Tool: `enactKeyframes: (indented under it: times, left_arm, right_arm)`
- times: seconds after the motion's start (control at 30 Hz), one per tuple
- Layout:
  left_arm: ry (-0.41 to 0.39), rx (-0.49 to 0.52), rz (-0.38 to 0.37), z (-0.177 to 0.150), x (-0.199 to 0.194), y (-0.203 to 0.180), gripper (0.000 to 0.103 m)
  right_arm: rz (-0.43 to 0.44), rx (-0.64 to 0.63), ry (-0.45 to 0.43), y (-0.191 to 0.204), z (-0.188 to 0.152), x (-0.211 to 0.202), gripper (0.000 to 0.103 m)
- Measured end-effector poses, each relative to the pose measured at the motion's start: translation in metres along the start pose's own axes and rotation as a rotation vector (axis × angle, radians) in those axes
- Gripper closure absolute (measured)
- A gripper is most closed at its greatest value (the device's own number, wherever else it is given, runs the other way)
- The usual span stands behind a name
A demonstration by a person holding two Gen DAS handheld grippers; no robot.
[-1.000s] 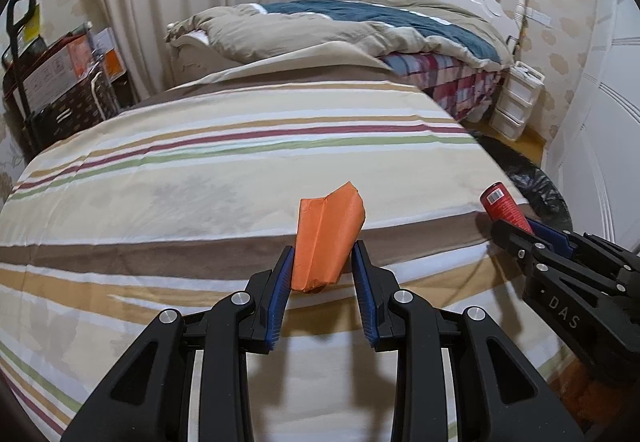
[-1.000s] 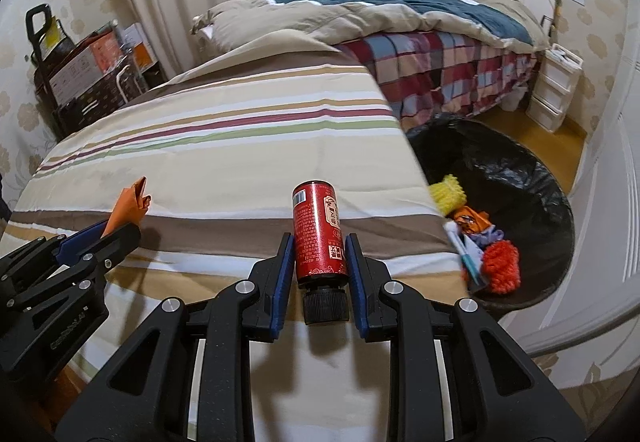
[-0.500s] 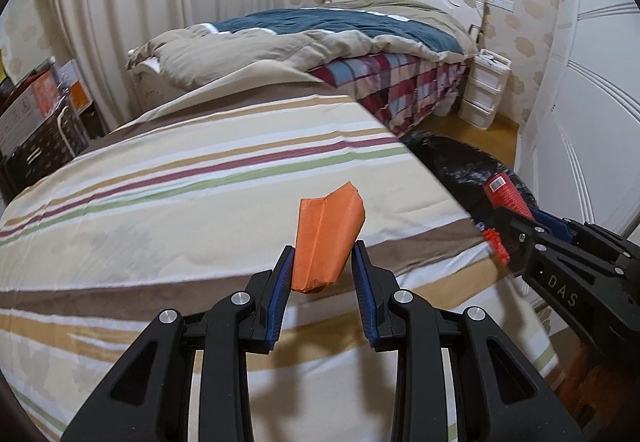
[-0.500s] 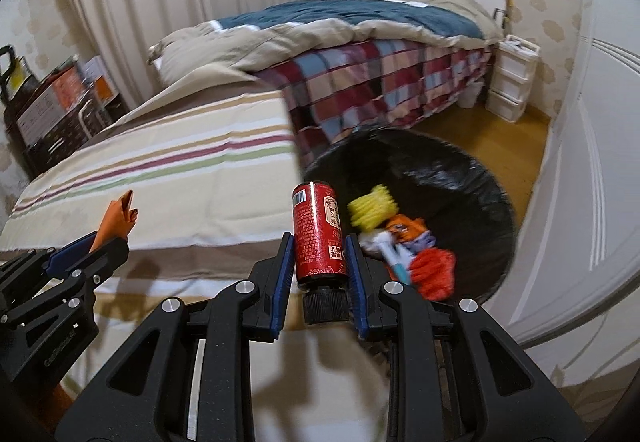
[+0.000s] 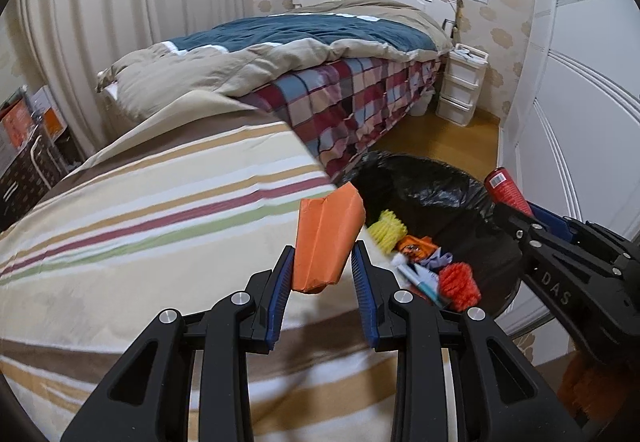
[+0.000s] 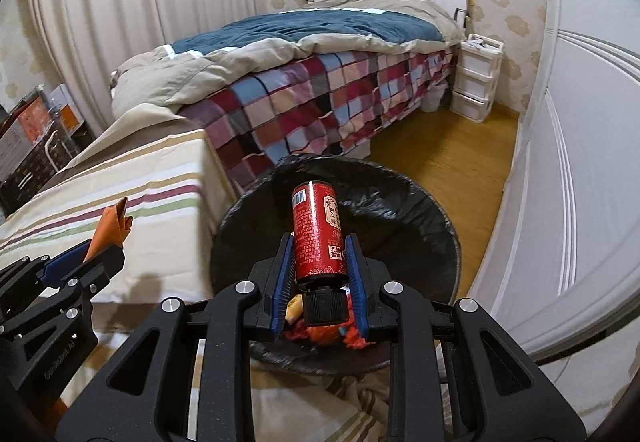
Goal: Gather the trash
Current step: 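Carry the orange foam and red can over the bin and open both tools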
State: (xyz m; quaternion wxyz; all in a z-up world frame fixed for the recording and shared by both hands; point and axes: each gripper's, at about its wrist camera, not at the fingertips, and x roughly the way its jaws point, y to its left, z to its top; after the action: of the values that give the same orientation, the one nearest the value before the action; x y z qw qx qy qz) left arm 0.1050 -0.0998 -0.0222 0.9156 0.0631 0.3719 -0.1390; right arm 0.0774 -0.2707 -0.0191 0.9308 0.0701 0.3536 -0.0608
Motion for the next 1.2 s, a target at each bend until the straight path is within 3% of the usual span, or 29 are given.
enactKeyframes:
  times: [0.57,1.03,1.13,1.2]
  left_arm:
    - [0.018,0.069,0.013,0.024,0.041,-0.040,0.071]
    - [0.035,0.086,0.018,0.027,0.056,-0.049,0.071]
    - [0.036,0.088,0.017,0.028,0.056,-0.049,0.067]
    - [0.032,0.085,0.017,0.028,0.056,-0.048,0.053]
  right_arm:
    - [-0.042,0.048,0.022,-0.032,0.013,0.033,0.078]
    - [-0.054,0.067,0.037,-0.042,0.014,0.044,0.077]
    - [-0.061,0.075,0.031,-0.044,0.014,0.044,0.076]
    - [-0.065,0.079,0.027,-0.045,0.014,0.043,0.066]
